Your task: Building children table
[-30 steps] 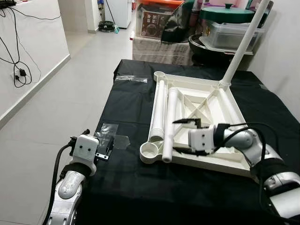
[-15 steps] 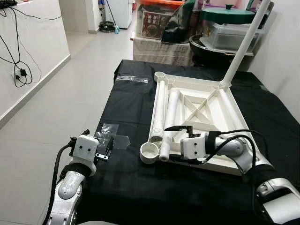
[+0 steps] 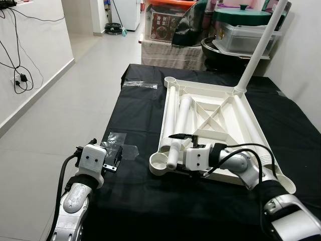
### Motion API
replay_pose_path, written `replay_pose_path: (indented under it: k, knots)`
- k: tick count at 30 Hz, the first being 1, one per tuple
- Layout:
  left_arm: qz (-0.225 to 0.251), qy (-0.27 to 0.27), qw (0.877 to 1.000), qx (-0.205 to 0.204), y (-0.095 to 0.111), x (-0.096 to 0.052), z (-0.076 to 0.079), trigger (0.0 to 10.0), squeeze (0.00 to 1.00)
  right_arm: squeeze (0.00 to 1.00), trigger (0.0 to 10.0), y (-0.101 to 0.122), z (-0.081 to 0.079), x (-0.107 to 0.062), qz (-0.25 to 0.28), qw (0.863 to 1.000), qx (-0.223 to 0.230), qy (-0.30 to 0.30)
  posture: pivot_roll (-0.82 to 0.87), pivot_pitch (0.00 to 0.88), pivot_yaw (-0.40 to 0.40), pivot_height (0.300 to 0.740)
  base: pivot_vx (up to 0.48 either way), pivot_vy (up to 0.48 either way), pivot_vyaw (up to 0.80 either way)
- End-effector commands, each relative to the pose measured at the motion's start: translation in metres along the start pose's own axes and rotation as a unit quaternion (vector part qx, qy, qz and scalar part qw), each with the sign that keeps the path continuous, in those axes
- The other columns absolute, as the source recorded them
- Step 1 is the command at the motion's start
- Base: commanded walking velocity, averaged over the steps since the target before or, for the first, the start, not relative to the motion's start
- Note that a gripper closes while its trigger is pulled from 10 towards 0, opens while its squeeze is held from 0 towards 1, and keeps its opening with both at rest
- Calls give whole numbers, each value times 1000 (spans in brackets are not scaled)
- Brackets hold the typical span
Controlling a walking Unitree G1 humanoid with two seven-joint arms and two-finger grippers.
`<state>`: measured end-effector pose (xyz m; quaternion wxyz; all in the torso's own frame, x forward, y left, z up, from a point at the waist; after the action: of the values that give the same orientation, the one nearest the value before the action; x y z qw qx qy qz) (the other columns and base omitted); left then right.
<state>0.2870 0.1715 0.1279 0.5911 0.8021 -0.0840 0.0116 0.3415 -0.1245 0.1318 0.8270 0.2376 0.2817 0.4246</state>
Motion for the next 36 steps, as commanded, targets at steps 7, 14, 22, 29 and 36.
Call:
replay_pose_path:
  k: [7, 14, 22, 29, 36]
  knots:
    - [-5, 0, 1000, 0, -4, -2, 2, 10000, 0, 0, 8588, 7, -1, 15, 24, 996, 36, -79, 58, 0, -120, 740, 0, 0, 0]
    - [-6, 0, 1000, 1, -5, -2, 2, 10000, 0, 0, 0, 9, 4, 21, 34, 978, 85, -188, 60, 0, -116, 740, 0, 0, 0]
    - [-5, -2, 1000, 3, -5, -1, 2, 10000, 0, 0, 0, 15, 17, 21, 51, 961, 101, -252, 55, 0, -109, 740, 0, 0, 0]
    - [-2, -3, 1000, 4, -4, 2, 2, 10000, 0, 0, 0, 30, 65, 14, 81, 937, 112, -321, 56, 0, -108, 740, 0, 0, 0]
    - [4, -1, 1000, 14, -1, 3, -8, 10000, 0, 0, 0, 67, 140, -12, 168, 888, 157, -399, 59, 0, -110, 740, 0, 0, 0]
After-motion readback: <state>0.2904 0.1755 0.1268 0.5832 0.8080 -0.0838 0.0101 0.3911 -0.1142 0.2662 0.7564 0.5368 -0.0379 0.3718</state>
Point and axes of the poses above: a point about 5 cm out from each wrist's last joint towards the gripper, its own x axis pointing out of the wrist towards the gripper, its own y axis along the axis of the wrist's last joint, z = x × y, the point moved 2 cm from there along x, pointing out of the wrist towards the gripper, and after that the axes turned 5 degrees about x, right-handed, at the moved point
